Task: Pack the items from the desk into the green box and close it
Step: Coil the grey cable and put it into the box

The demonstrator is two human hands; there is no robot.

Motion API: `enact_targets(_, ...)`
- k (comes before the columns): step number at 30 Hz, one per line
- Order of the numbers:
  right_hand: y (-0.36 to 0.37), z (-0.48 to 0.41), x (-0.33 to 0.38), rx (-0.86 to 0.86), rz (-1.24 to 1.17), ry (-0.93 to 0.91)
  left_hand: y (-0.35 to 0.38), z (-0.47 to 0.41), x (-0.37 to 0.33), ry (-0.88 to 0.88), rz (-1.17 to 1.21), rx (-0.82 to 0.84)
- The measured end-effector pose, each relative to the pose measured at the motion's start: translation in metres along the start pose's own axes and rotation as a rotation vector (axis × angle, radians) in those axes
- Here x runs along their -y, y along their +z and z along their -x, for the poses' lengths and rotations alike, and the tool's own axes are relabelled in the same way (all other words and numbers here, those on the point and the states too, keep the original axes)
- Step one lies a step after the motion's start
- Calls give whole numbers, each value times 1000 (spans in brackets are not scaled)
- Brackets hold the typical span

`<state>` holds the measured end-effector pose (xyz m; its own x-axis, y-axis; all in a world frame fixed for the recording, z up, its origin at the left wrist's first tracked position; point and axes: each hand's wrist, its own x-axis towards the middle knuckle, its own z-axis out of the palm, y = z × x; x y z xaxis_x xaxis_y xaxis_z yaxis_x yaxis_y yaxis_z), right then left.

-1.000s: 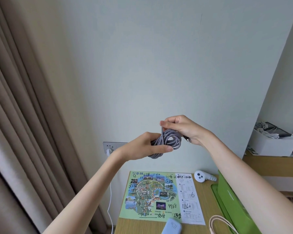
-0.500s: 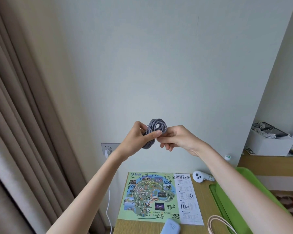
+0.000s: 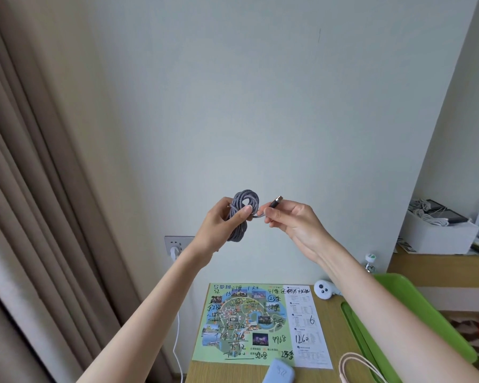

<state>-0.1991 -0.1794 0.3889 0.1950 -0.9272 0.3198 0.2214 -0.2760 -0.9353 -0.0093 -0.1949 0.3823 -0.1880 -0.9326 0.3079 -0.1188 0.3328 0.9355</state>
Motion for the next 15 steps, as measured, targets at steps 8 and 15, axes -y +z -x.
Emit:
enact_targets(8,-6,16,-1,-41,41,-27,25,9,3,-58,-42,-110)
enact_targets(15,-31,41,14,6,284,119,53,35,3,61,-66,12)
